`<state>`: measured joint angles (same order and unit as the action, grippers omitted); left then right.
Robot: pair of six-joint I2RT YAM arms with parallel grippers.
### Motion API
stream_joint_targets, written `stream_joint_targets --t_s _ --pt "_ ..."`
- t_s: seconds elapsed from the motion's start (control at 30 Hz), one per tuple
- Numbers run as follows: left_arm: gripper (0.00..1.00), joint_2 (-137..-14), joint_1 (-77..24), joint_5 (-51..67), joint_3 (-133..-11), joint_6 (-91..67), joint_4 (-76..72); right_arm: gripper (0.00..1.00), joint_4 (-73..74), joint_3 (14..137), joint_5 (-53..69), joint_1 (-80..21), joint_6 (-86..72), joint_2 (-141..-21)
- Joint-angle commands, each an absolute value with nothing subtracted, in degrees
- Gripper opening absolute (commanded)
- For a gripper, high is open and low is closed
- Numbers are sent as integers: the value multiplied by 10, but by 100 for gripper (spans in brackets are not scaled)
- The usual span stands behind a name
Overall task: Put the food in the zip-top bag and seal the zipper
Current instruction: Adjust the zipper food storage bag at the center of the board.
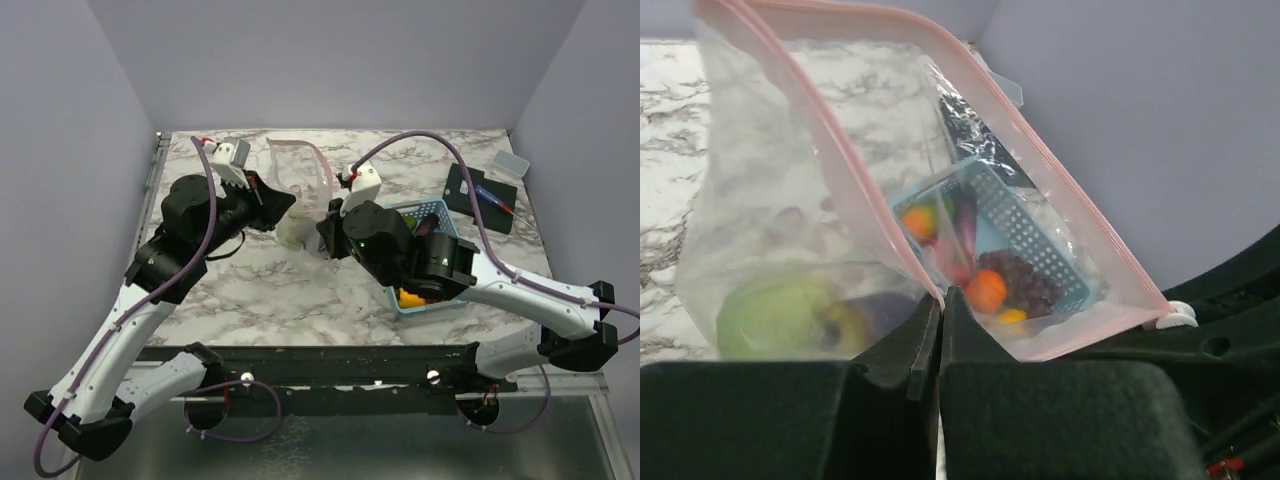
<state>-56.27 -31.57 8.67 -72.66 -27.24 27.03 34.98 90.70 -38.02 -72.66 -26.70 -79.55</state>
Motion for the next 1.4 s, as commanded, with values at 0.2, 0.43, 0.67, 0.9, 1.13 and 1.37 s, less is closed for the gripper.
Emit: stream_joint_targets --t_s 0.2,0.43,0.67,0.9,1.13,1.37 --pt "0 -596 -316 86 -533 -299 217 1 339 786 -365 -711 -326 -855" --pt "0 -562 -316 90 -629 -276 230 0 348 837 -390 -711 -291 -828" --pt "0 -569 -316 84 -612 -269 238 1 347 831 -384 -711 -302 -834" --pt "0 -562 -316 81 -608 -255 249 1 340 816 -362 -711 -307 -832" --pt "0 -575 -316 60 -625 -246 260 15 355 826 -350 -711 -298 -814" --pt "0 -588 -316 44 -676 -231 280 47 403 842 -352 -711 -278 -780"
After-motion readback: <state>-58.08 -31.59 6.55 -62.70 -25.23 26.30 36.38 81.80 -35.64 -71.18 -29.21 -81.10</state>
